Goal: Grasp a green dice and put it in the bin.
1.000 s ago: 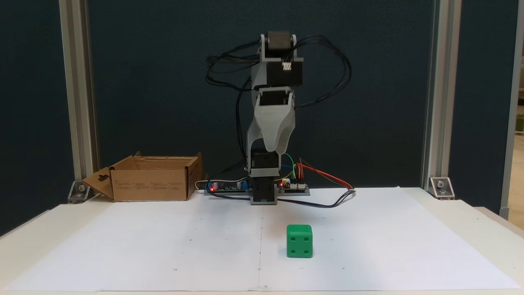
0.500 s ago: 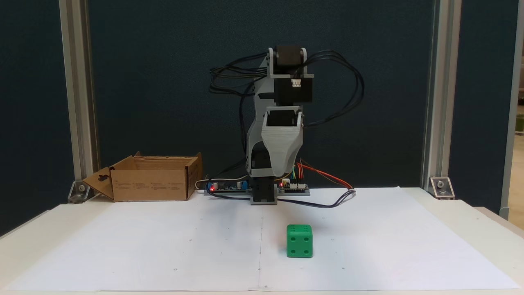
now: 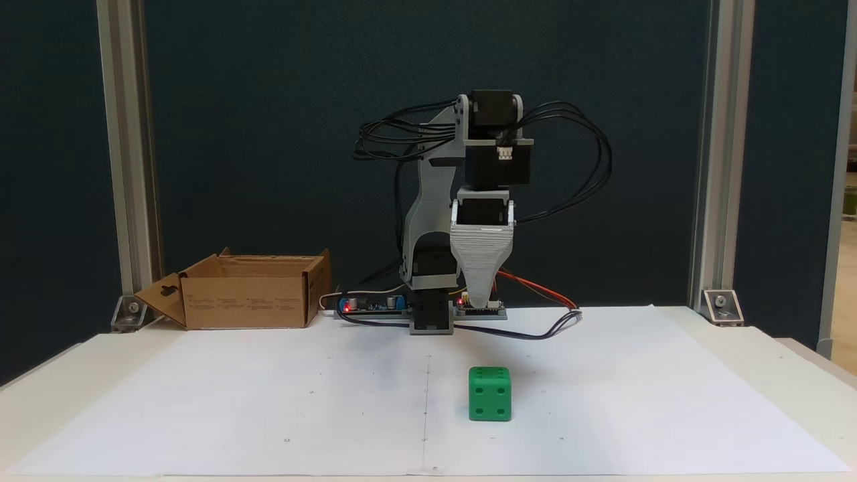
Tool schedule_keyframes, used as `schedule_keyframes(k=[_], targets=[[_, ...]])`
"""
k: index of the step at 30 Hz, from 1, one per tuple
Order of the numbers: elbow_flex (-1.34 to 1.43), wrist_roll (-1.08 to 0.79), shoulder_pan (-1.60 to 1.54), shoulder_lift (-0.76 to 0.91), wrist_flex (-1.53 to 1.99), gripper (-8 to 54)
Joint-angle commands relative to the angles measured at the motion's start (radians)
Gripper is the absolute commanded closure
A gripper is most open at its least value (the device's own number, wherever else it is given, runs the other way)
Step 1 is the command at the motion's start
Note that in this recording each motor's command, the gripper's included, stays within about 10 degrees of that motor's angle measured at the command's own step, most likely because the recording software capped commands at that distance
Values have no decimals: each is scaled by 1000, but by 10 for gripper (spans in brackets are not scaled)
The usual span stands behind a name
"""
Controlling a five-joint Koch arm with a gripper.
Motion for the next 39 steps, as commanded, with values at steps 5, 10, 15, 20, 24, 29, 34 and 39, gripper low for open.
schedule_keyframes(k=[5,10,15,20,24,29,34,39], targets=[[-49,-58,-2,-11,-17,-3],[-49,-52,9,-14,-26,-2],[-49,-25,35,-23,-54,4],[-49,-3,63,-38,-133,16],[-49,5,63,-44,-158,17],[-15,18,34,-46,-156,18],[-2,29,12,-48,-156,17],[15,29,11,-74,-158,15]])
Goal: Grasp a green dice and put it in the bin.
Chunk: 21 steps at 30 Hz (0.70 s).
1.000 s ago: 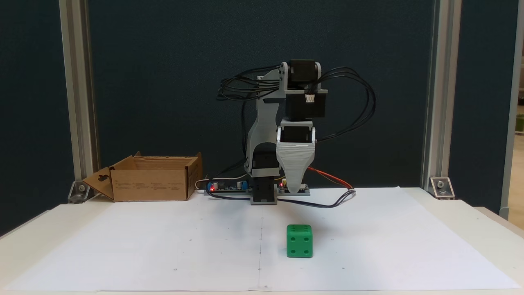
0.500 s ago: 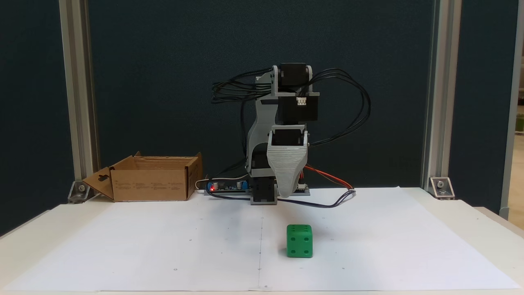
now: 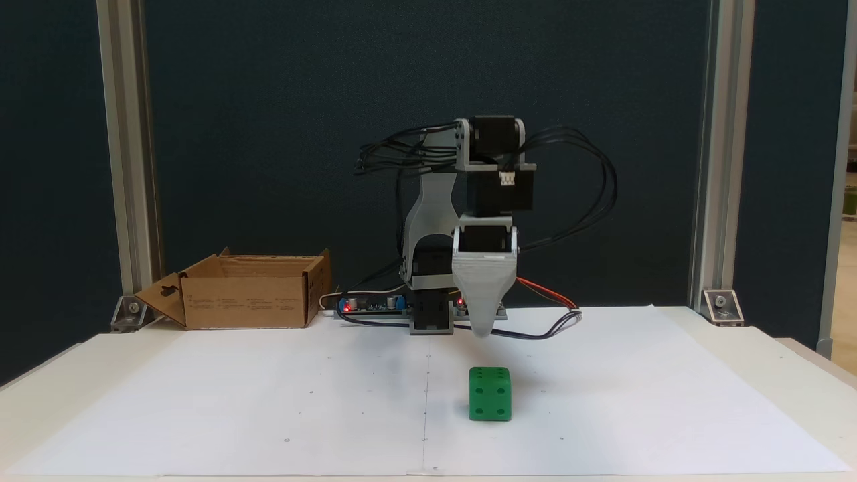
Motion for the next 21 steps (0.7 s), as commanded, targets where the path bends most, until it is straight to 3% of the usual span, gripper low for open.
schedule_keyframes(k=[1,21], targets=[[-11,29,0,3,-3,14],[129,38,0,-6,-91,17]])
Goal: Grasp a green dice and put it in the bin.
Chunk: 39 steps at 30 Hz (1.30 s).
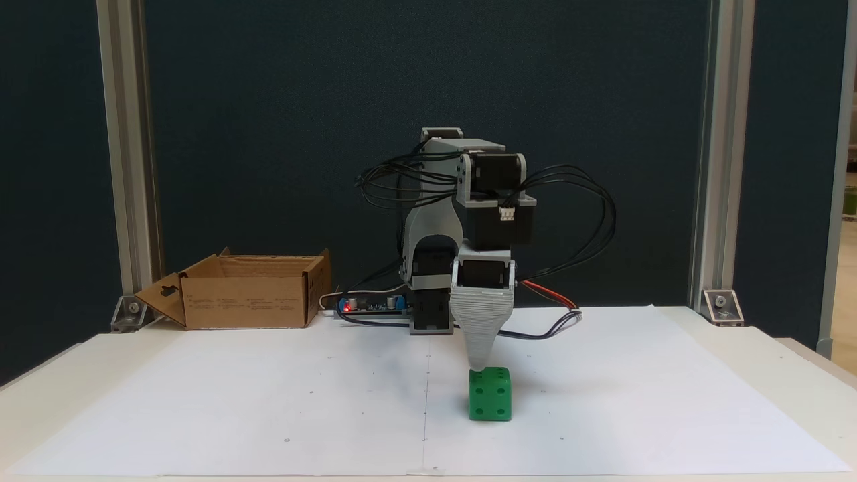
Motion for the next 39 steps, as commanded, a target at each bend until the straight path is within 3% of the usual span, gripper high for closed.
schedule_keyframes(k=[1,39], targets=[[-25,40,-2,-3,-12,17],[43,100,-5,-95,-129,30]])
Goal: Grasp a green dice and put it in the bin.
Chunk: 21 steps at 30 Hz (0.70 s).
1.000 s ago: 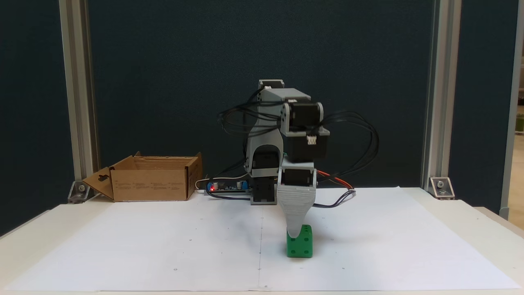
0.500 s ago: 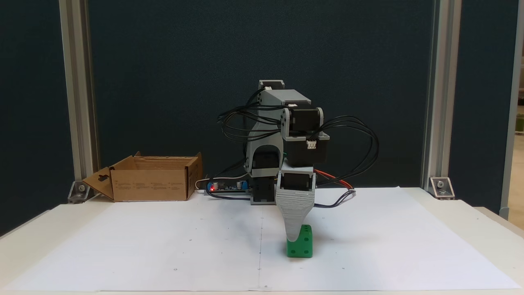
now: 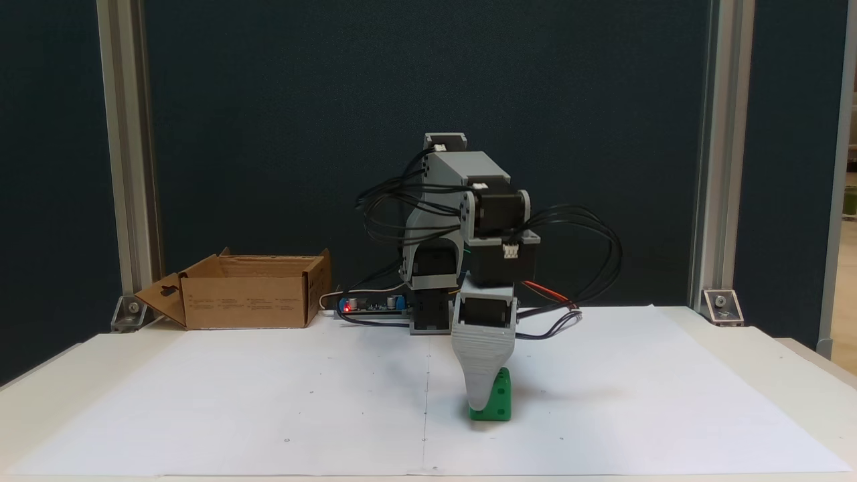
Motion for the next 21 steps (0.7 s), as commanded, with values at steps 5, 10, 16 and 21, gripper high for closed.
schedule_keyframes(k=[5,10,16,21], targets=[[-14,57,-2,-3,-11,33],[-14,58,-2,-17,-18,54],[-14,57,0,-23,-34,68],[-8,57,0,-25,-43,123]])
